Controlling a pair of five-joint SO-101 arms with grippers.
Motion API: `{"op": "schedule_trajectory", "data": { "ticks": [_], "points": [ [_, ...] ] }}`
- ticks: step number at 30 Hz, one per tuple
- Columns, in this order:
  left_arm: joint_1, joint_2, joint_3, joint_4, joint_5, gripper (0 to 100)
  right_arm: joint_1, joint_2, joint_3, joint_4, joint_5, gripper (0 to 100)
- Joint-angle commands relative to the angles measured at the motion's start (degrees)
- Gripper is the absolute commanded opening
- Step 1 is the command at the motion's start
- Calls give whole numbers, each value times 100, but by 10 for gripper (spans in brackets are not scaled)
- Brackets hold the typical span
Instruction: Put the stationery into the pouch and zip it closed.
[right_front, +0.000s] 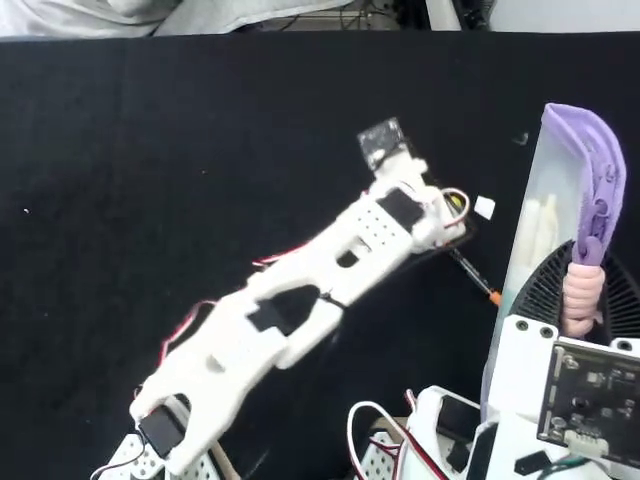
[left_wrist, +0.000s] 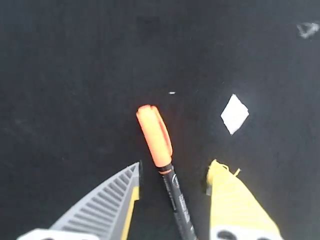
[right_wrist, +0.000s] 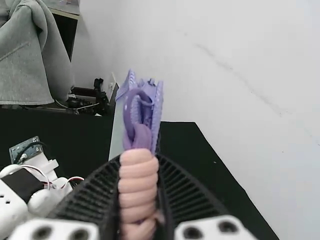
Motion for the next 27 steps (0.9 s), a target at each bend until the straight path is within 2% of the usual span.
{"op": "schedule_trajectory", "data": {
  "ticks": [1, 15, 18, 20, 24, 27],
  "points": [
    [31, 457, -831, 35, 686, 220, 97, 207, -180, 149, 62, 11],
    [31, 2110, -2536, 35, 738, 219, 79, 180, 189, 132, 62, 11],
    [4, 2347, -2598, 97, 738, 173, 79, 180, 198, 132, 70, 11],
    [-57, 2418, -2659, 563, 624, 117, 79, 180, 198, 132, 70, 11],
    [-136, 2382, -3011, 1512, -62, 27, 62, 180, 207, 132, 70, 11],
    [-136, 2400, -3319, 2207, -237, 30, 62, 180, 207, 132, 70, 11]
  ]
}}
